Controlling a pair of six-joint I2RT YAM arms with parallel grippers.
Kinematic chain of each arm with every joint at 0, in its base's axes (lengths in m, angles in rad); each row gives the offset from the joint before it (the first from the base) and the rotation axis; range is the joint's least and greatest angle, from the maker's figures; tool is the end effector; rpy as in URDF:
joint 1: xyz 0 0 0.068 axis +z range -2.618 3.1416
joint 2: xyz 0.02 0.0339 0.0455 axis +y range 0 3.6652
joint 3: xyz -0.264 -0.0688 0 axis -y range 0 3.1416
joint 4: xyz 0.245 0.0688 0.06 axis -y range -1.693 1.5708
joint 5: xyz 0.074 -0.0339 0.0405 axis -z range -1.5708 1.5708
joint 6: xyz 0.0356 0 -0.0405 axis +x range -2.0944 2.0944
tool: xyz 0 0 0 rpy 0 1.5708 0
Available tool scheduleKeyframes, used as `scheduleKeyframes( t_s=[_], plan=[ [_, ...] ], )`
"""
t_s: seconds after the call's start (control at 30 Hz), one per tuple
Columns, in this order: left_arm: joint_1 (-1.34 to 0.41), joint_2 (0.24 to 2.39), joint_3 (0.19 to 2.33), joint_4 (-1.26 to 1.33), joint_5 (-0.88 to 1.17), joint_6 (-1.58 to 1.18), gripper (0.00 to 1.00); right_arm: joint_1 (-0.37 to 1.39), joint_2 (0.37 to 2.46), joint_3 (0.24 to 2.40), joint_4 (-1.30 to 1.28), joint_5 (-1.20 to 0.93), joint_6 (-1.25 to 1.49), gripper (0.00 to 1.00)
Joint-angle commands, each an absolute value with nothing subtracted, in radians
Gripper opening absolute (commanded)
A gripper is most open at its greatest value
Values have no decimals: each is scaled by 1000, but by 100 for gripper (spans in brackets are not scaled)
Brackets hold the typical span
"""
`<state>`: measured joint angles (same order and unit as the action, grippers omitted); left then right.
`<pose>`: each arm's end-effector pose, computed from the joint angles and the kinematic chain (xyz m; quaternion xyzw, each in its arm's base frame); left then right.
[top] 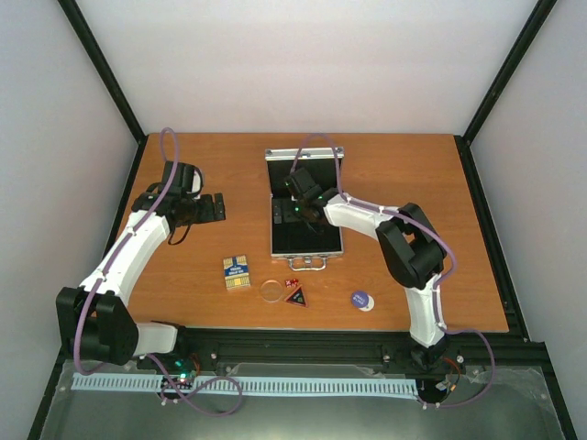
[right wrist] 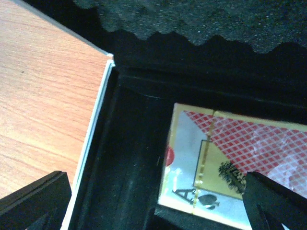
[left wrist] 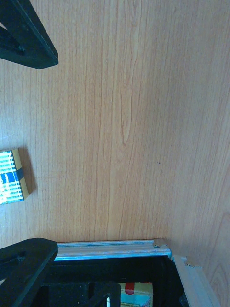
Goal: Pack up texas hold em set
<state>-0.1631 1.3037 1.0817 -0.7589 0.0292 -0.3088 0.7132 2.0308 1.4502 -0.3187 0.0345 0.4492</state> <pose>0.2598 -0.0438 0.2817 -0.0654 0.9545 -0.0815 0.2793 0.3359 0.2890 0.1800 -0.1186 0.9366 0.1673 0.2843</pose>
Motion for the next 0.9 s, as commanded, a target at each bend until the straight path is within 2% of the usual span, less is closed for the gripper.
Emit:
scheduleKeyframes(
  t_s=[0.0, 0.33, 0.57, 0.87],
  plan=[
    [-166, 1301, 1092, -749, 27, -287, 100, 697, 2063, 1443, -260, -7, 432, 100],
    [-166, 1309, 1097, -749, 21, -285, 100, 696, 2042, 1450, -248, 44, 406, 100],
    [-167, 1317, 1094, -746, 24, -285, 100, 693, 2110, 1427, -212, 123, 383, 100],
    [-166, 1329, 1100, -744, 28, -285, 100, 690, 2130, 1349, -221, 31, 420, 100]
  ],
)
